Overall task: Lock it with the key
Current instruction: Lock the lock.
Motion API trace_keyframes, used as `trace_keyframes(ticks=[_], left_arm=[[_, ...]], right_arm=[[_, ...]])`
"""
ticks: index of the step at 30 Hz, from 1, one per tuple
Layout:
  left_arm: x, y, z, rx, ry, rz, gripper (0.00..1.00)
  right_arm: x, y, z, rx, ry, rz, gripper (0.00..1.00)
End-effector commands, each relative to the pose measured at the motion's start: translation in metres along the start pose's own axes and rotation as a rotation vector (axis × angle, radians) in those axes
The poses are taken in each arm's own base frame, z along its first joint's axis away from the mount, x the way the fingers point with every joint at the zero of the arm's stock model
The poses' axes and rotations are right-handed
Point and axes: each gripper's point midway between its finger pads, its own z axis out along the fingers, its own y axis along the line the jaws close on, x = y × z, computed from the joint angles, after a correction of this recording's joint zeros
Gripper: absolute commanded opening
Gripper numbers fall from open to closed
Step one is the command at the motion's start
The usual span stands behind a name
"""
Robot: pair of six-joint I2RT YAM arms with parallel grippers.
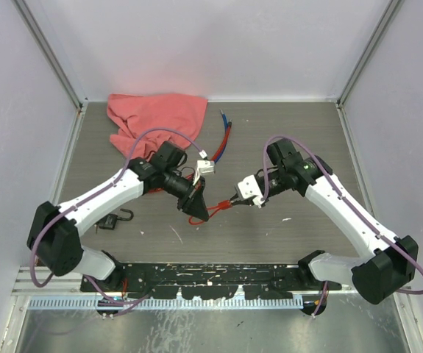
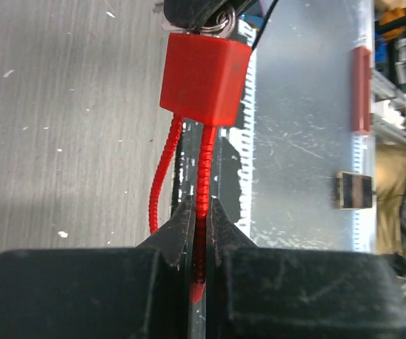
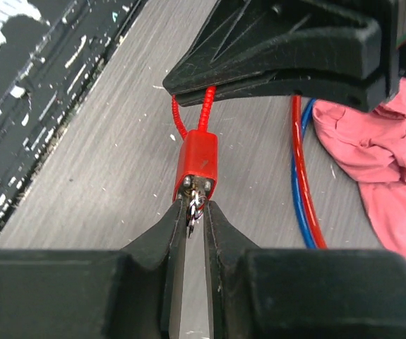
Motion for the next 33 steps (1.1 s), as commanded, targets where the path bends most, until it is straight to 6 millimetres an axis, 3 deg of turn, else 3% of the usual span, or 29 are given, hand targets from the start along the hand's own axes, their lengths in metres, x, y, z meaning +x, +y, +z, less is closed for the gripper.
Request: trace_keyframes(ticks=[1,13,18,20,23,26,29,30,33], left_arm=[[-0.007,-0.018,-0.001,0.186,-0.039,-0.087,0.0],[0.008,-0.001,0.001,0.117,0.008,-0.086,0.0],[0.018,0.017,0.001,0.01,0.049,-0.097,0.0],[0.011,0.027,0.0,-0.064,0.014,-0.082,0.02],[-0.001,0.029,-0.003,-0.11,-0.073,-0.043,0.06],[-0.015,0.021,-0.006,-0.105,-0.158,-0.007,0.05],[-0.018,0.01,-0.008,-0.068,-0.198,0.035,0.0],[-0.014,0.01,-0.006,-0.06,-0.192,0.036,0.0],[-0.008,-0.001,-0.011,-0.041,-0.182,0.071,0.0]], right_arm=[[-0.003,-0.006,-0.011,-0.03,0.067,-0.193,0.01],[-0.004,-0.009,-0.017,0.005,0.098,-0.061,0.01],[-0.007,-0.015,-0.016,0.042,0.07,0.219,0.01],[-0.008,-0.016,-0.009,0.04,0.035,0.394,0.01],[-0.007,-0.002,0.002,-0.036,-0.02,0.541,0.01],[-0.002,0.005,0.008,-0.055,-0.038,0.588,0.01],[0.008,-0.002,0.009,0.01,-0.006,0.593,0.01],[0.011,-0.005,0.007,0.032,0.007,0.59,0.04],[0.006,-0.013,-0.003,0.074,0.004,0.514,0.35]])
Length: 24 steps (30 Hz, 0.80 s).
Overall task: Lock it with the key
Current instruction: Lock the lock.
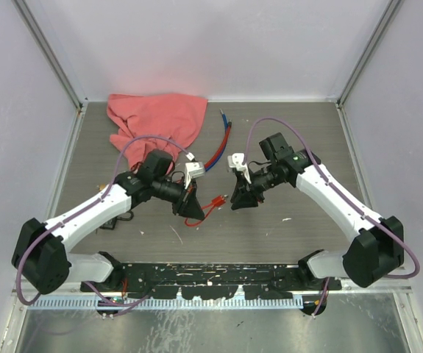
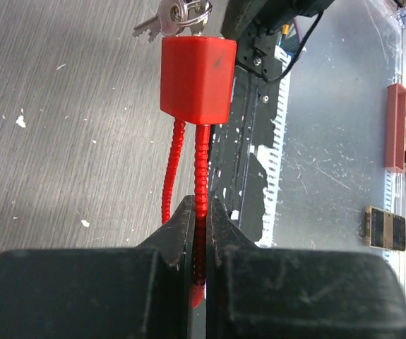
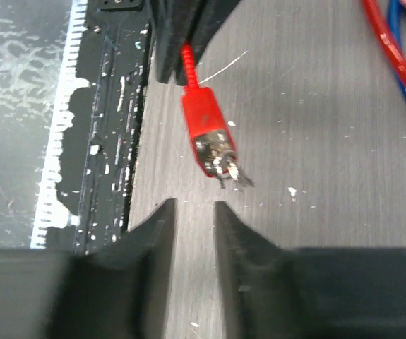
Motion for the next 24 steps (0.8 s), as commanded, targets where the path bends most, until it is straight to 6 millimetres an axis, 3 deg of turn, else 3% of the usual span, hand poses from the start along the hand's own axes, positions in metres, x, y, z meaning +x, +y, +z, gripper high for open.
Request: trace_keyframes(ticks=[1,4,6,12,20,24], left_arm=[[-0.018,-0.02,-0.009,0.066,-0.071,0.117,0.0],[-0.016,-0.025,-0.011,0.083,-0.052,0.116,0.0],[-0.019,-0.028,-0.012,0.093,-0.053,0.121,0.0],[-0.025,-0.033,-0.013,0.113,-0.059,0.13,0.0],[-0.025,-0.037,-0.014,0.132,-0.063,0.129,0.0],[-0.025,-0.037,-0.013,0.136,-0.064,0.127,0.0]], right_arm=[[-0.029,-0.005,-0.019,0.094,-0.073,-0.14,0.43],[-0.038,0.004,-0.025,0.096,-0.11,-0.311,0.59],[-0.045,0.011,-0.026,0.07,-0.141,-0.368,0.59],[-0.056,0.01,-0.022,0.034,-0.188,-0.383,0.44],[-0.052,0.003,-0.012,0.038,-0.163,-0.383,0.34],[-0.051,0.006,-0.008,0.021,-0.16,-0.38,0.23]])
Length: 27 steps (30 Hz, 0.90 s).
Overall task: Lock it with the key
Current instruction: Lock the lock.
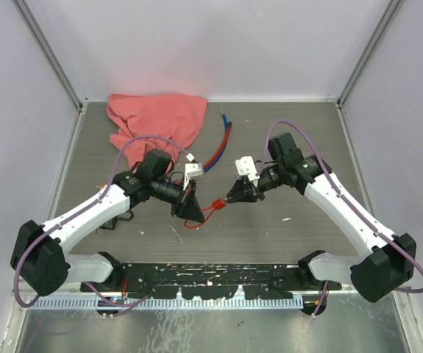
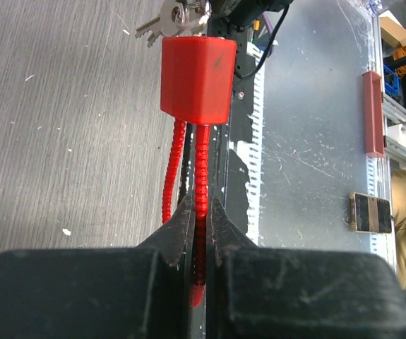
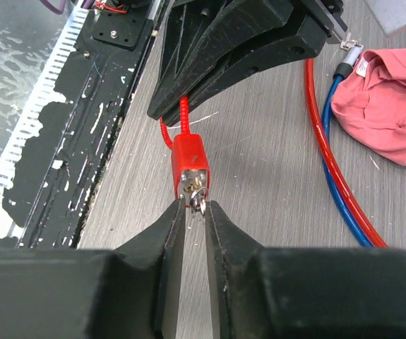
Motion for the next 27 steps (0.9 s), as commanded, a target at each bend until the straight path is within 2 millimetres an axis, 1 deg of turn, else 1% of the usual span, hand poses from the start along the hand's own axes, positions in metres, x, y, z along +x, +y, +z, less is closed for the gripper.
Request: trace_keyframes(ticks=[1,2,3,6,8,9,10,12,14,15,18,20,22,24,27], left_arm=[[-0.024,-0.016,-0.005,0.051,-0.052,0.086,0.0],[-0.025,-0.015,-0.006,0.05,-0.054,0.086,0.0],[-0.025,-0.016,-0.005,0.054,-0.053,0.084,0.0],[-0.025,-0.019,-0.004,0.082,-0.052,0.068,0.0],[-0.025,-0.025,-0.005,0.116,-0.054,0.06,0.0],[-0.021,-0.02,0.0,0.136,-0.035,0.024,0.0],[-0.019,-0.02,0.001,0.154,-0.028,0.008,0.0],[-0.015,-0.021,0.004,0.189,-0.012,-0.023,0.0],[-0.01,-0.019,0.006,0.197,0.011,-0.056,0.0],[-0.009,-0.018,0.006,0.196,0.018,-0.061,0.0],[-0.007,-0.015,0.006,0.167,0.028,-0.051,0.0],[-0.007,-0.014,0.004,0.147,0.026,-0.026,0.0],[-0.008,-0.013,0.003,0.124,0.022,-0.007,0.0],[-0.009,-0.012,0.003,0.106,0.019,0.008,0.0],[-0.011,-0.013,0.006,0.093,0.018,0.031,0.0]], right_arm=[[-0.008,-0.001,0.004,-0.012,-0.022,-0.043,0.17],[-0.007,0.001,0.004,-0.02,-0.019,-0.058,0.05],[-0.006,0.002,0.004,-0.025,-0.014,-0.066,0.02],[-0.003,0.006,0.002,-0.036,0.003,-0.117,0.01],[0.001,0.012,0.001,-0.067,0.017,-0.2,0.01],[0.003,0.014,0.0,-0.081,0.022,-0.249,0.01],[0.004,0.016,0.0,-0.092,0.026,-0.287,0.01],[0.007,0.016,-0.001,-0.104,0.037,-0.355,0.01],[0.006,0.012,-0.001,-0.095,0.042,-0.378,0.02],[0.003,0.009,-0.002,-0.084,0.042,-0.373,0.09],[-0.008,0.002,-0.009,-0.039,0.03,-0.314,0.39],[-0.017,0.0,-0.017,-0.011,0.009,-0.252,0.57],[-0.022,0.003,-0.019,-0.01,-0.021,-0.195,0.67],[-0.025,0.01,-0.015,-0.034,-0.072,-0.133,0.74],[-0.023,0.017,-0.005,-0.069,-0.156,-0.01,0.81]])
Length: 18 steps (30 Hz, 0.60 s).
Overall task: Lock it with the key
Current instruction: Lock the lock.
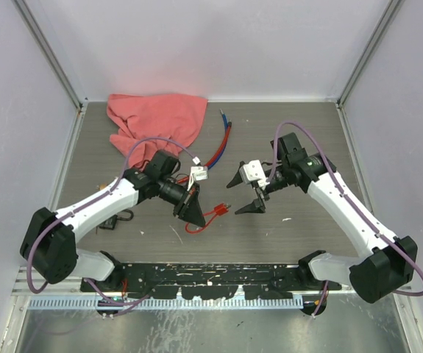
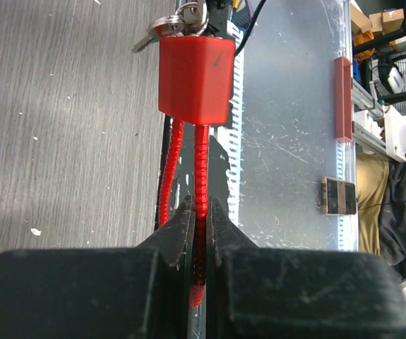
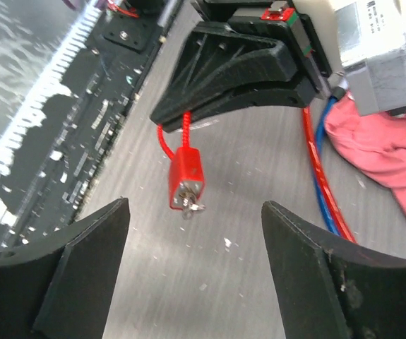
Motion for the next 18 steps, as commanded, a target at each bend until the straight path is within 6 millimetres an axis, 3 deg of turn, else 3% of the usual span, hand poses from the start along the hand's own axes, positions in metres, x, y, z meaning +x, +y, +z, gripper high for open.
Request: trace_keyframes(ticks=[1,9,18], left_arm=[[-0.025,-0.017,-0.004,-0.009,-0.048,0.141,0.0],[-0.037,-0.019,0.0,-0.055,-0.077,0.192,0.0],[-0.044,-0.018,-0.002,-0.081,-0.108,0.211,0.0]], right_arm=[[-0.019,0.008,0.01,-0.029,-0.156,0.153,0.82],[0.002,0.007,0.032,-0.033,-0.091,0.276,0.78],[0.014,0.013,0.044,-0.05,-0.041,0.284,0.53]])
